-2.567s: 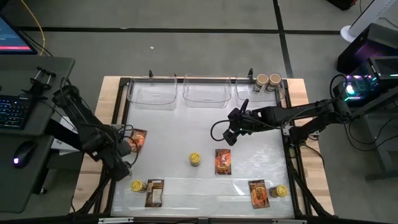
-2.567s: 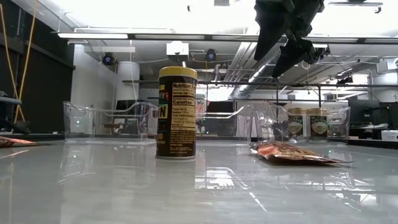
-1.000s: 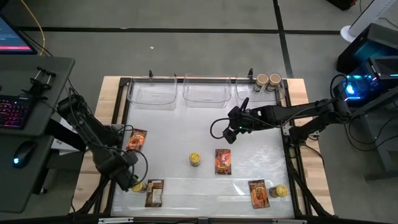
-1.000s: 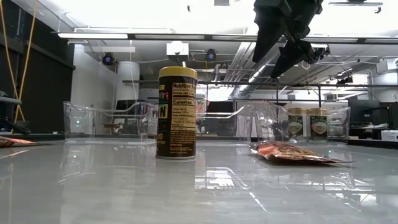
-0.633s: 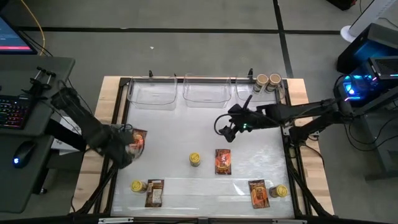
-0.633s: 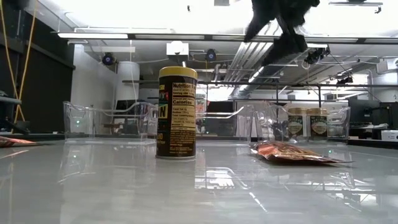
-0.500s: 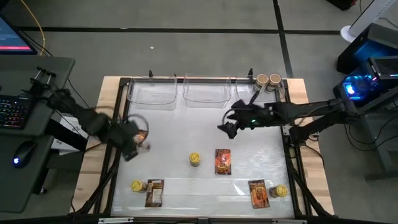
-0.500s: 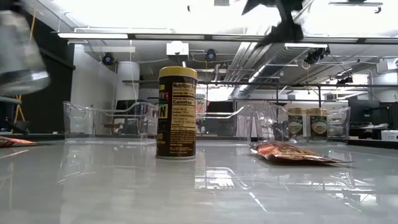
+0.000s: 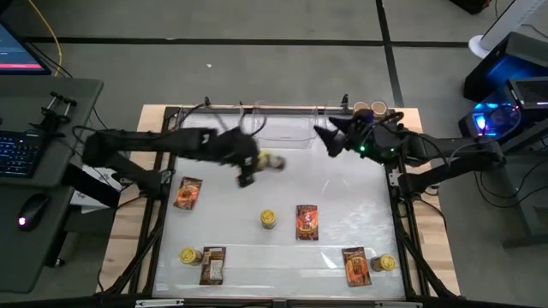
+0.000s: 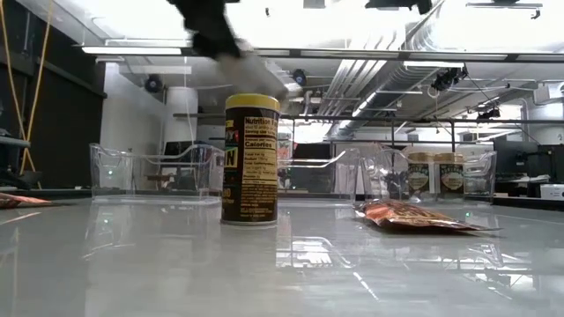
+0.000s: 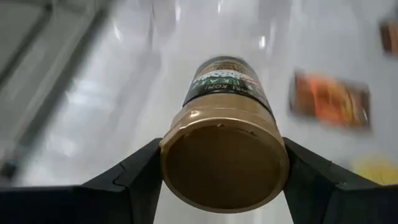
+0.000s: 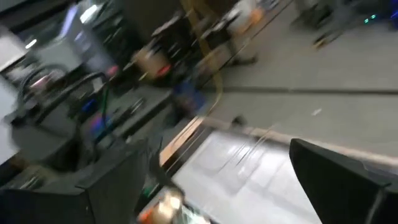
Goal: Sort spices by type
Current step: Put the gold seasoning bottle into the right transparent bin
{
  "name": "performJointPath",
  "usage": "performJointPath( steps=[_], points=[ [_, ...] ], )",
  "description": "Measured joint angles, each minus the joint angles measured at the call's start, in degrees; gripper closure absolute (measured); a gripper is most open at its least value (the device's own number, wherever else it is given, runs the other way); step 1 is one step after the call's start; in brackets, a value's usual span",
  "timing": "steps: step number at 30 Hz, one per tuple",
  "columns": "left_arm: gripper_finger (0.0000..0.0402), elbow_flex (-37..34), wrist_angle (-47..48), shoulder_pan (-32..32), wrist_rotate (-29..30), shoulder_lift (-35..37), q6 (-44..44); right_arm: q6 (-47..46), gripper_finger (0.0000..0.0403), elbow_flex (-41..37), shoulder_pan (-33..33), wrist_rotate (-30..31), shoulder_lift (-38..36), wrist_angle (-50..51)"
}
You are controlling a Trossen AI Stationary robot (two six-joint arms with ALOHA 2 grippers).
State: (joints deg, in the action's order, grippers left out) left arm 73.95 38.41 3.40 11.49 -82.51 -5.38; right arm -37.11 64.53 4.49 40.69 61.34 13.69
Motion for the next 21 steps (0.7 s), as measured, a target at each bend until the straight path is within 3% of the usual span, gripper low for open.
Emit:
performJointPath(
  steps=[5,11,16,21],
  points=[
    [0.0164,9.3,-10.2,4.3,-0.5,-11.3,6.7,4.3,0.0020,0.0,-0.9,9.2,0.0,-3.6],
    [0.0164,21.4,-11.6,7.6,-0.1,-24.5,8.6,8.7,0.0020,0.0,-4.7,9.8,0.0,-5.6],
    [0.0164,29.4,-11.2,9.1,-0.1,-32.3,8.6,14.0,0.0020,0.0,-7.1,6.7,0.0,-5.4],
    [0.0164,32.5,-4.9,8.2,-5.8,-34.9,8.5,18.6,0.0020,0.0,-7.6,-0.5,-0.5,-4.0]
  ],
)
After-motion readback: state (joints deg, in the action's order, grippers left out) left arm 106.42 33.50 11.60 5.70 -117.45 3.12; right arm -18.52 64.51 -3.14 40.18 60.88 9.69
